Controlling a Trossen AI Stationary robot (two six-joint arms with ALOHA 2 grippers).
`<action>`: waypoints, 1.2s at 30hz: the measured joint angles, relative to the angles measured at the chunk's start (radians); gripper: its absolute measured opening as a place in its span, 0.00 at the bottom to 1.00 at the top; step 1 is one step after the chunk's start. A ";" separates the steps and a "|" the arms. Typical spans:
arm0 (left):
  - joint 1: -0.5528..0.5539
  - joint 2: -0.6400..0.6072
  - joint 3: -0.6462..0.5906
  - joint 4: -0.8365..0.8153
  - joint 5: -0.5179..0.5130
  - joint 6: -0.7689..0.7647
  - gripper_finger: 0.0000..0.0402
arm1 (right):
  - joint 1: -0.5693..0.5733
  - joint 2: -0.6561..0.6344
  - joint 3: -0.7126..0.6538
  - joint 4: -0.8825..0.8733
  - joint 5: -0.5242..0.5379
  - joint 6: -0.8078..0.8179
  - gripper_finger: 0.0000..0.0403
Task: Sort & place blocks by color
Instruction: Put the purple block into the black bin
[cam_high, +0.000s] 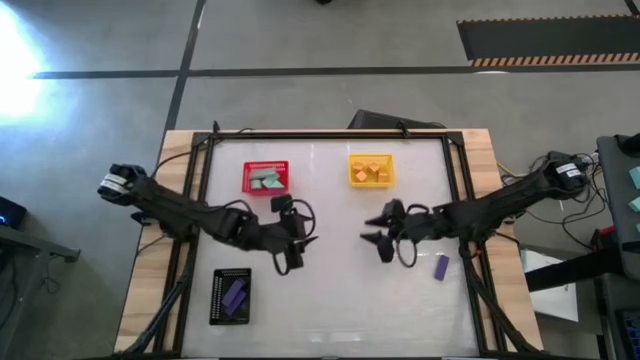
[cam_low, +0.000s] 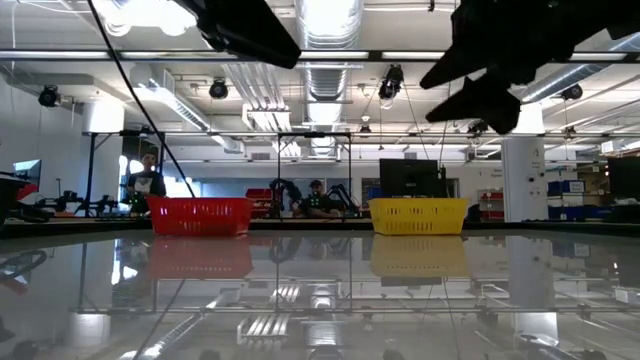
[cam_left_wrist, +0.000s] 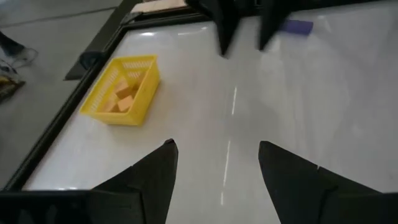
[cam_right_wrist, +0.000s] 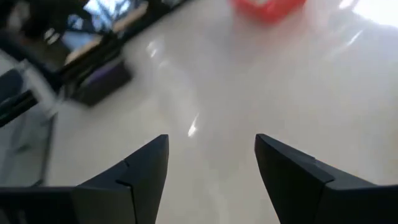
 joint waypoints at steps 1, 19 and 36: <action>-0.007 -0.007 -0.005 0.000 -0.009 0.004 0.52 | 0.007 0.020 0.002 -0.004 -0.040 0.036 0.56; -0.014 -0.027 -0.025 -0.021 -0.150 0.100 0.52 | 0.194 0.391 0.400 -1.164 -0.238 0.743 0.51; -0.013 -0.027 -0.026 -0.087 -0.183 0.092 0.52 | 0.377 0.398 0.299 -1.193 -0.408 1.167 0.58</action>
